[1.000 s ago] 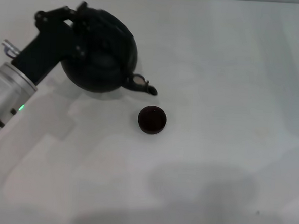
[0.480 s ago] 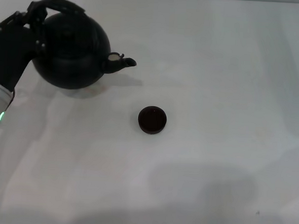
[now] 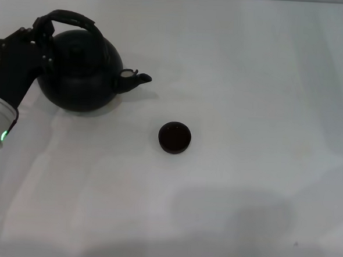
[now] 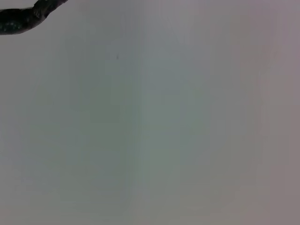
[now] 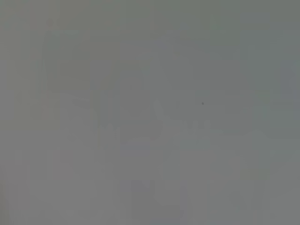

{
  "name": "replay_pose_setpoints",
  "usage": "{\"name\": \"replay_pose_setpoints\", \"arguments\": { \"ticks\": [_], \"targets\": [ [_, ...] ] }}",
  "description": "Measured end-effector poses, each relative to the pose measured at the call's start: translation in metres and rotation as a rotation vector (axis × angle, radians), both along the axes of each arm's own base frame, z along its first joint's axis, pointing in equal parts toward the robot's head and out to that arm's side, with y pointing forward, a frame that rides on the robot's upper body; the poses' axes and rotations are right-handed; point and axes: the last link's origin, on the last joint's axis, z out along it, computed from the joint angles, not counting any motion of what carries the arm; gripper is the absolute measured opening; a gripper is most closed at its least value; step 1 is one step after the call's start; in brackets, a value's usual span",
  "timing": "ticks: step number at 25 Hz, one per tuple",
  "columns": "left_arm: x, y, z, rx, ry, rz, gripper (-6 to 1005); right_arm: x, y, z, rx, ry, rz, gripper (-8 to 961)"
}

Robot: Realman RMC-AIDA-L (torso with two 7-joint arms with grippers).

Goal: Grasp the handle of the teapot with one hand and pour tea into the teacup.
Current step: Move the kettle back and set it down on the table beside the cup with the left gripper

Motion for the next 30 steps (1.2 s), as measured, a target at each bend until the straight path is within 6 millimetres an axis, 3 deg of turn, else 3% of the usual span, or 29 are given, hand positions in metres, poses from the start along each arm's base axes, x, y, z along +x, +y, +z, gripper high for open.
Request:
{"name": "replay_pose_setpoints", "arguments": {
  "ticks": [22, 28, 30],
  "targets": [
    [-0.0045, 0.0016, -0.0059, -0.035, 0.016, 0.039, 195, -0.0008, 0.0004, 0.0002, 0.002, 0.002, 0.002, 845],
    [-0.0055, -0.0022, -0.0056, -0.027, 0.009, 0.040, 263, -0.0006, 0.0004, 0.0012, 0.005, 0.002, 0.003, 845],
    [-0.0060, -0.0037, -0.0054, -0.026, 0.008, 0.039, 425, -0.0002, 0.0000, 0.0014, 0.006, 0.002, 0.002, 845]
  ]
}}
